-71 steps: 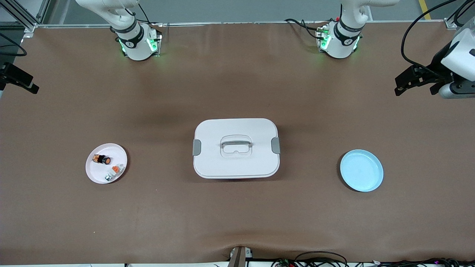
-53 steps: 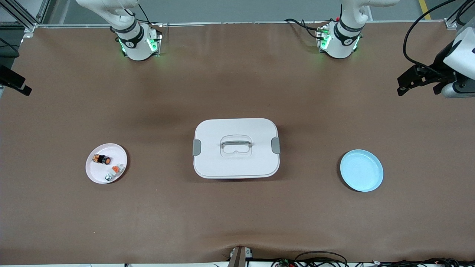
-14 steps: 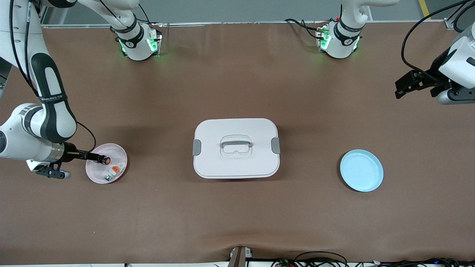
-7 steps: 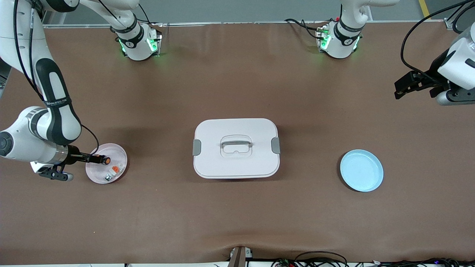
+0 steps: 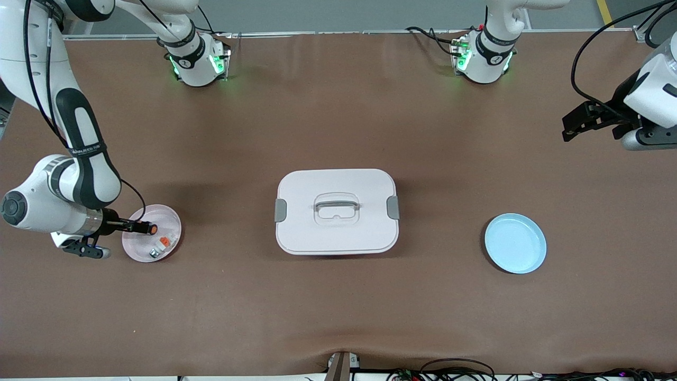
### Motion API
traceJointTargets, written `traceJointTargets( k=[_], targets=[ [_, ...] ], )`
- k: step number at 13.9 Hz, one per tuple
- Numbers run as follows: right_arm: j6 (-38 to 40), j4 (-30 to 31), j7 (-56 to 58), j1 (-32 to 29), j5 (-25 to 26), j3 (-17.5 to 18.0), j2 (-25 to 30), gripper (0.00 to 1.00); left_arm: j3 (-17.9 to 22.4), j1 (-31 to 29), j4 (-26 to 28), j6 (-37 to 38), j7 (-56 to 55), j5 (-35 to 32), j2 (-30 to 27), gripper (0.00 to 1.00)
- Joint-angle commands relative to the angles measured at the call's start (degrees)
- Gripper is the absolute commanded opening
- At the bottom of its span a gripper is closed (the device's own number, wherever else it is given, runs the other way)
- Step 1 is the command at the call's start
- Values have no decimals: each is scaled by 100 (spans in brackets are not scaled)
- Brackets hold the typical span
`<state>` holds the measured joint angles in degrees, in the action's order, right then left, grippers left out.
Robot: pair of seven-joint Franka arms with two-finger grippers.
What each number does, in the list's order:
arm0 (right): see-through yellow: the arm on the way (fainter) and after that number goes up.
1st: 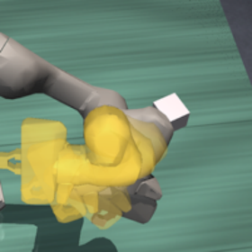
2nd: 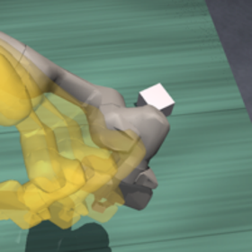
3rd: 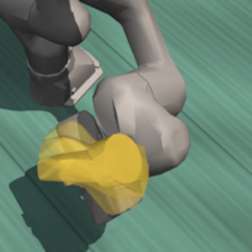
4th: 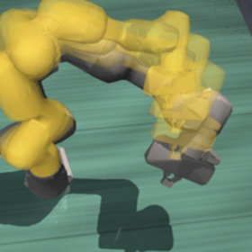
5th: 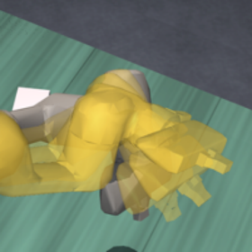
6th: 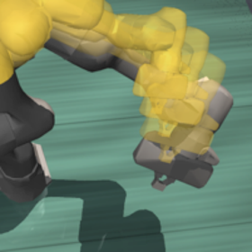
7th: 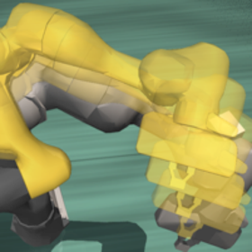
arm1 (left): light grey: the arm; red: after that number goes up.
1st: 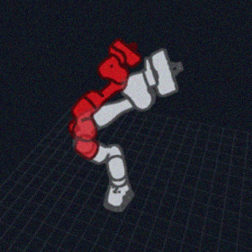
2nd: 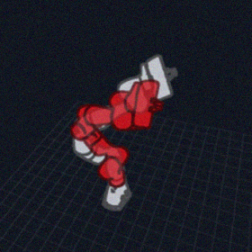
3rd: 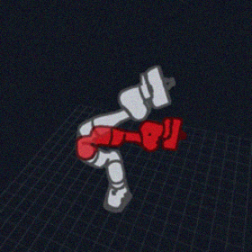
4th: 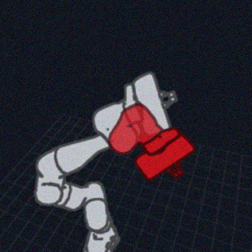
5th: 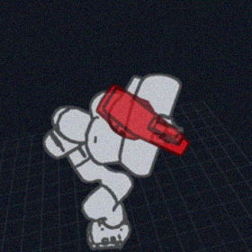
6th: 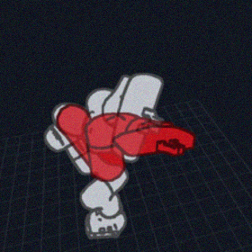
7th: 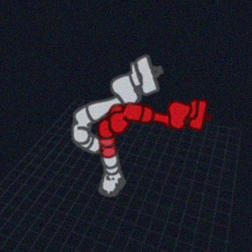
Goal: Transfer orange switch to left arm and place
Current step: 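Move the right gripper down over the white plate's black switch, then close the right gripper on the black-and-orange switch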
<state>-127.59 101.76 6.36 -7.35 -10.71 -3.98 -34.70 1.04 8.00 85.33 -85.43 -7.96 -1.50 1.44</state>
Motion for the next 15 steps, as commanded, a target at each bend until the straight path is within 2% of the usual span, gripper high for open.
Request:
traceJointTargets(
  k=[1, 15],
  targets=[
    [-274, 10, 67, 23, -115, 3, -177, 100, -7, 18, -113, 62, 75, -105, 31, 100],
    [-293, 19, 76, -12, -115, 11, -239, 100, -7, 0, -87, 88, 40, -105, 23, 100]
  ],
)
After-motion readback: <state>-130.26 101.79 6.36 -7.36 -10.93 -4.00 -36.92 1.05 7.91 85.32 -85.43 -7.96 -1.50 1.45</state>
